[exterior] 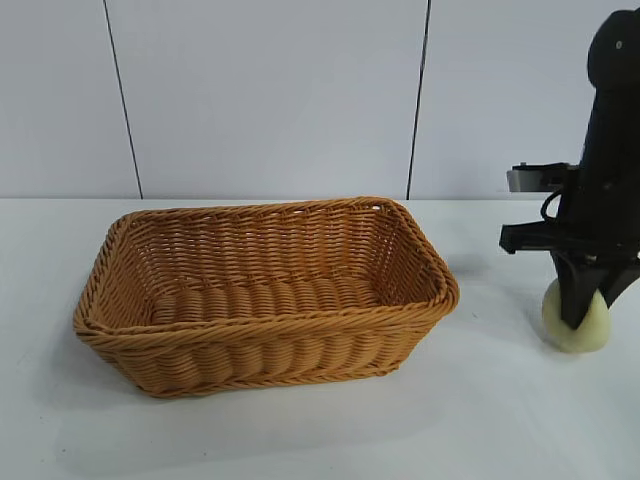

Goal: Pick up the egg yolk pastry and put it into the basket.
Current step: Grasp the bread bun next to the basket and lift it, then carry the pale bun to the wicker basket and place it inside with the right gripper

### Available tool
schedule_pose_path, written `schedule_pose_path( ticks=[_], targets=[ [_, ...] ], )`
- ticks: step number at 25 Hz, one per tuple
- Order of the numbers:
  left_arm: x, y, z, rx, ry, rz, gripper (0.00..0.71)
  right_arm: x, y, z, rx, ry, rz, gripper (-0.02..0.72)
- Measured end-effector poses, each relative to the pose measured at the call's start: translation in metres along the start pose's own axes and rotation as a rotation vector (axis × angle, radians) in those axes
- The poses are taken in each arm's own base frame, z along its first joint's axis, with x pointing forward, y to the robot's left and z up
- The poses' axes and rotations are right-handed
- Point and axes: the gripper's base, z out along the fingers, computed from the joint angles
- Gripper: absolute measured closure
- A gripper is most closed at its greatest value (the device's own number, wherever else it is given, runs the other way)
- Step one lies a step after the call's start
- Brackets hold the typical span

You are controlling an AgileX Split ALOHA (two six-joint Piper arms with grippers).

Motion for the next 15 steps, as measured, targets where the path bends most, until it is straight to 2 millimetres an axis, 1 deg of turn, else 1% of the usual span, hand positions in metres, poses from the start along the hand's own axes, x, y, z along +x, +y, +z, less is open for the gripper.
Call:
schedule_pose_path(
  ticks=[2,6,9,10,13,15],
  targets=[
    [0.000,0.000,0.000,0.000,0.000,0.000,0.014,-0.006,0.004,-0.028,-0.004,-0.061,-0.013,0.652],
    [0.000,0.000,0.000,0.000,0.000,0.000,0.014,-0.015,0.018,-0.073,-0.010,-0.155,-0.064,0.654],
    [0.000,0.000,0.000,0.000,0.000,0.000,0.014,-0.017,0.038,-0.093,-0.017,-0.189,-0.113,0.658],
    [0.000,0.000,0.000,0.000,0.000,0.000,0.014,-0.017,0.047,-0.097,-0.019,-0.194,-0.136,0.659],
    [0.000,0.000,0.000,0.000,0.000,0.000,0.014,-0.015,0.081,-0.108,-0.033,-0.231,-0.210,0.659],
    [0.000,0.000,0.000,0.000,0.000,0.000,0.014,-0.009,0.109,-0.111,-0.047,-0.250,-0.260,0.659]
  ],
)
